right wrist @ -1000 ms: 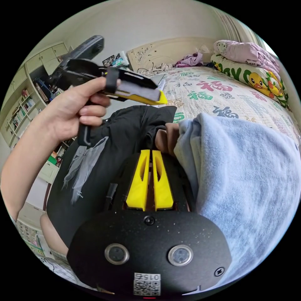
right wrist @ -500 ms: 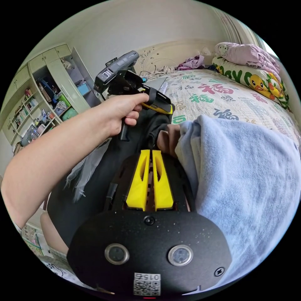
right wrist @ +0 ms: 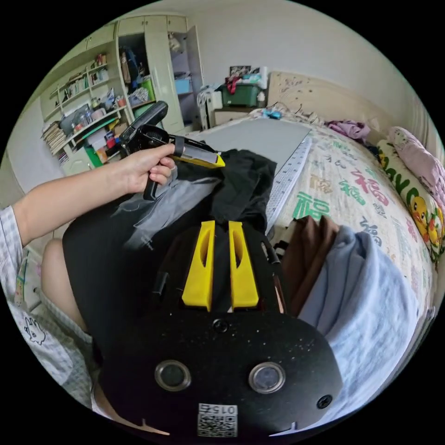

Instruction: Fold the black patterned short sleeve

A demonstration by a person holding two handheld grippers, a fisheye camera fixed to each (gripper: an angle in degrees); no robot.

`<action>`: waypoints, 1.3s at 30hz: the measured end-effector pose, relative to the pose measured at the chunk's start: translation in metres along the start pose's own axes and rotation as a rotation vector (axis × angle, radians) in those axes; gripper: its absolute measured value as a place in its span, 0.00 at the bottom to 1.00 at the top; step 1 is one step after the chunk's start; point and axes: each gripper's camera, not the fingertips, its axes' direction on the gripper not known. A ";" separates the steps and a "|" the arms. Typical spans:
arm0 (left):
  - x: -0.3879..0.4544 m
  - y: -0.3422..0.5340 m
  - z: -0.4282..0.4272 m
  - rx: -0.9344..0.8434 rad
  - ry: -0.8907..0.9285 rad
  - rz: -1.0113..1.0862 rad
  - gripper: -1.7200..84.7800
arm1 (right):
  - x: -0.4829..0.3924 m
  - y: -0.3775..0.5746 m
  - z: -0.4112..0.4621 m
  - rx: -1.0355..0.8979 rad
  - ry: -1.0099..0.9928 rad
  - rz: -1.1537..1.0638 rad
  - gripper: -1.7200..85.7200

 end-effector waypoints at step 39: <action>-0.077 -0.019 -0.098 0.041 0.017 0.171 0.09 | 0.104 -0.133 -0.158 0.054 -0.308 0.440 0.12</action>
